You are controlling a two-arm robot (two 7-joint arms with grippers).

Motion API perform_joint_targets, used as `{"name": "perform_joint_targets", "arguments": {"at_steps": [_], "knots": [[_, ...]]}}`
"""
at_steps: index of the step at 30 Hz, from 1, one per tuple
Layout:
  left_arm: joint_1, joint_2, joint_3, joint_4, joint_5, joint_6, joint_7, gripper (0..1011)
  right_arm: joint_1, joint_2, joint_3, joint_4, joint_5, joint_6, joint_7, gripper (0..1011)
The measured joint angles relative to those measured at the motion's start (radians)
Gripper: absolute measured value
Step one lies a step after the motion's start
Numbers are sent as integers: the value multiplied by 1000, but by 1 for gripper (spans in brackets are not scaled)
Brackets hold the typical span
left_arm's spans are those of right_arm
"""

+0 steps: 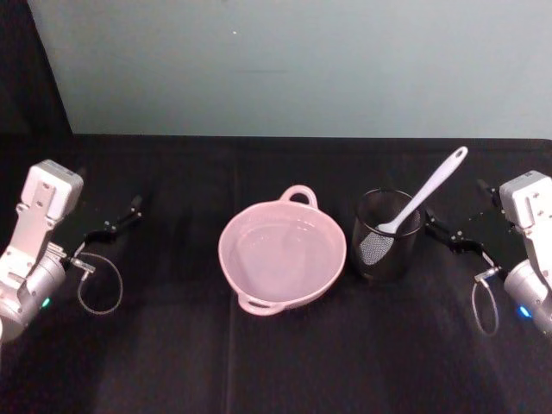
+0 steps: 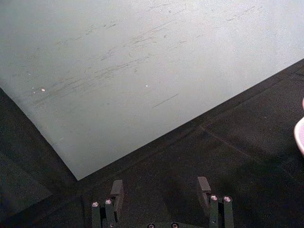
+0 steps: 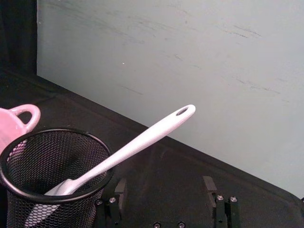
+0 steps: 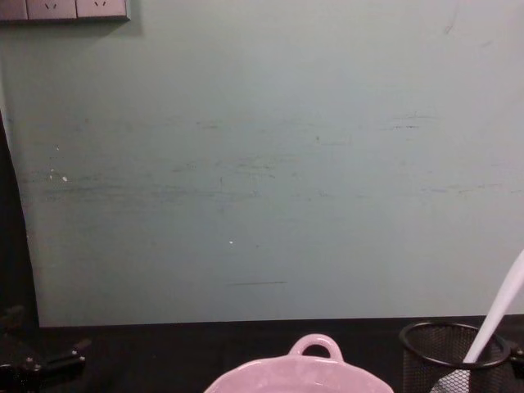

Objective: Use the one hand to pick up the spoon and stir the clear water in the bowl.

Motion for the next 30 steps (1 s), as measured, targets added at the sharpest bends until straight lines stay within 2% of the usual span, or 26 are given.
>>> {"name": "perform_joint_targets", "arguments": {"at_steps": [25, 30], "knots": [[0, 0, 0, 0, 0, 0, 0, 1011, 0, 0, 0, 0, 0, 0, 0, 1002], [0, 0, 0, 0, 0, 0, 0, 1011, -42, 13, 21, -48, -17, 7, -16, 1003]]}}
